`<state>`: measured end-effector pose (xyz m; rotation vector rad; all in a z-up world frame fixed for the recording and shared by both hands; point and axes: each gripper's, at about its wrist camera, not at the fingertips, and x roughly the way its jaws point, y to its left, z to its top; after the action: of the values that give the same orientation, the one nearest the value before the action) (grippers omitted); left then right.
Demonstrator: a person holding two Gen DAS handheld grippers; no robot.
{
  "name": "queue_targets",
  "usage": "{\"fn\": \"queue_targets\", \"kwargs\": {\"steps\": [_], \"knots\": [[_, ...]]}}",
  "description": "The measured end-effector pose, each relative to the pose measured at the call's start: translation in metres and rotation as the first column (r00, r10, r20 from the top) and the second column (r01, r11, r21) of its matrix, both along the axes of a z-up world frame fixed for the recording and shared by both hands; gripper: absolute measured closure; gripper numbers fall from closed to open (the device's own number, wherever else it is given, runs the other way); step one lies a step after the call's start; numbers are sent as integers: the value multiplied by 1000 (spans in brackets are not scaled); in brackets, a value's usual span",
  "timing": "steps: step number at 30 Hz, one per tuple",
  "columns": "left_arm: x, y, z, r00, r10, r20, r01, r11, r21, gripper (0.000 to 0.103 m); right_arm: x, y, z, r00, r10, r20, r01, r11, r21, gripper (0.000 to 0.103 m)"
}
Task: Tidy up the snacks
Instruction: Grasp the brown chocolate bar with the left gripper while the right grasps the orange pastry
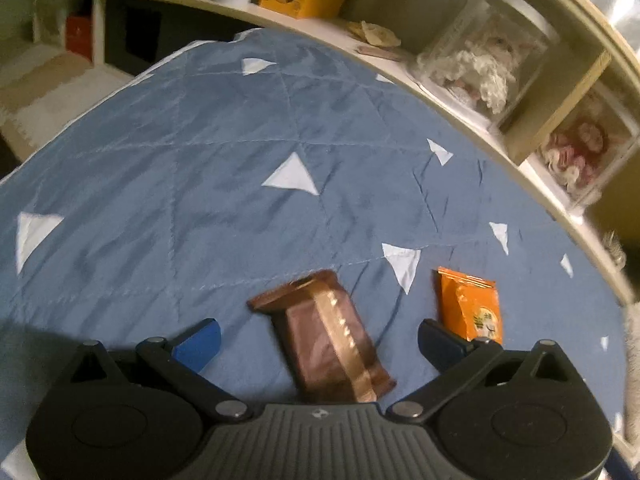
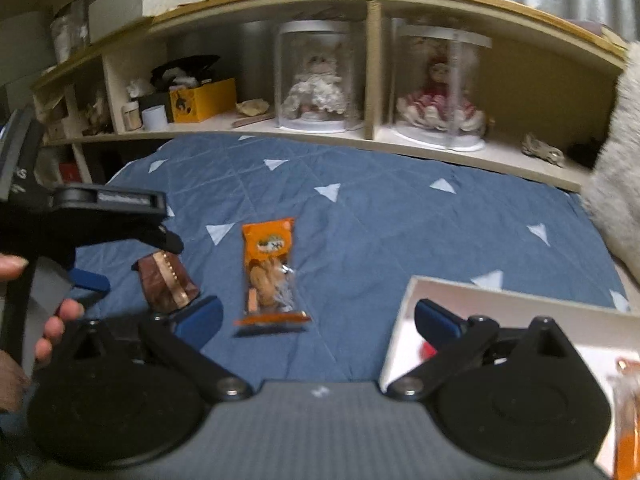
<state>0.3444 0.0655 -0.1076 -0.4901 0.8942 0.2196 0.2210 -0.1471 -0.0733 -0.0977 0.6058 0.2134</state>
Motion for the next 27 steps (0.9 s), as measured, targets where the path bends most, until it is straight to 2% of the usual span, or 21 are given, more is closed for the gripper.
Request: {"fn": "queue_targets", "kwargs": {"steps": [4,6,12,15,19,23,27], "knots": [[11,-10,-7,999,-43,-32,48,988,146,0,21,7,0,1000,-4,-11,4,999,-33,0],[11,-11,-11,997,-63,-50,72,978,196,0,30,9,-3,1000,-13,-26,13,1000,-27,0],[-2,-16,-14,980,-176,-98,197,935,293,0,52,17,-12,997,-39,-74,37,999,-31,1],[-10,-10,-17,975,-191,-116,219,922,318,0,64,22,-17,994,-31,-103,29,999,-18,2],[-26,13,-14,985,-148,-91,168,944,283,0,78,30,-21,991,-23,-130,24,1000,4,2],[-37,25,-11,988,-142,-57,152,960,236,0,92,42,-29,986,-6,-166,7,1000,6,6],[-43,28,-11,990,-134,-50,141,972,189,1,97,54,-40,979,9,-206,-13,1000,-17,19]]}}
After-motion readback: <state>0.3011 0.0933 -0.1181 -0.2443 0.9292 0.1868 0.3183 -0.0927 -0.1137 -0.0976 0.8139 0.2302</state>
